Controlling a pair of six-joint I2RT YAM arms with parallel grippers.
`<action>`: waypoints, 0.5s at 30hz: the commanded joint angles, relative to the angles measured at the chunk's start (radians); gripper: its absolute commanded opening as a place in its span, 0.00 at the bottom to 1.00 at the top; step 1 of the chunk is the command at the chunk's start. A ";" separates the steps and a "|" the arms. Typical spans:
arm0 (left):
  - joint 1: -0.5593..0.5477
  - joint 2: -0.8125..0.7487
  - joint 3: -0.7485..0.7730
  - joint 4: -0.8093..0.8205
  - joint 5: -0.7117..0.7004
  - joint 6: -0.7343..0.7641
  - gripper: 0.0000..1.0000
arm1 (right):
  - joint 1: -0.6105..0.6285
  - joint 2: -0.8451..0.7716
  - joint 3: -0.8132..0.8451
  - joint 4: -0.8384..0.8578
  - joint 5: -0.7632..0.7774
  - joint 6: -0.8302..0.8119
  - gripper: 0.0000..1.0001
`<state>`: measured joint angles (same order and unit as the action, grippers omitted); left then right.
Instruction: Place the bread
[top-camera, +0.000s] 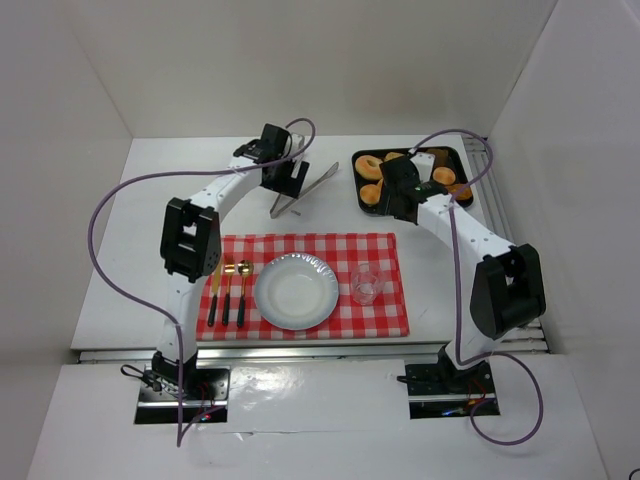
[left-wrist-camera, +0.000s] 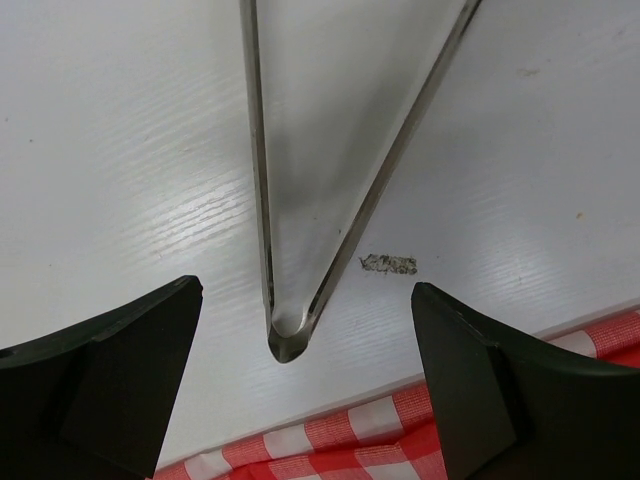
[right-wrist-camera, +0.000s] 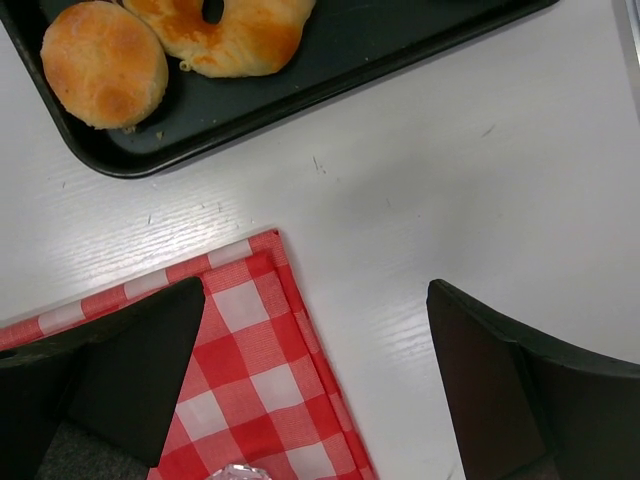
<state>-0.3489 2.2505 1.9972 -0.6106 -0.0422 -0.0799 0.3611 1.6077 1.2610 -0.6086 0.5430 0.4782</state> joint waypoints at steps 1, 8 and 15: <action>-0.004 0.023 0.031 0.020 0.056 0.068 1.00 | 0.012 -0.026 0.046 -0.042 0.049 0.000 0.99; -0.004 0.087 0.063 0.038 0.088 0.123 1.00 | 0.021 -0.008 0.066 -0.063 0.067 0.000 0.99; -0.004 0.161 0.127 0.038 0.099 0.146 1.00 | 0.039 -0.008 0.066 -0.072 0.086 0.000 0.99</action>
<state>-0.3489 2.3890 2.0701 -0.5911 0.0326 0.0307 0.3870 1.6085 1.2846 -0.6495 0.5892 0.4778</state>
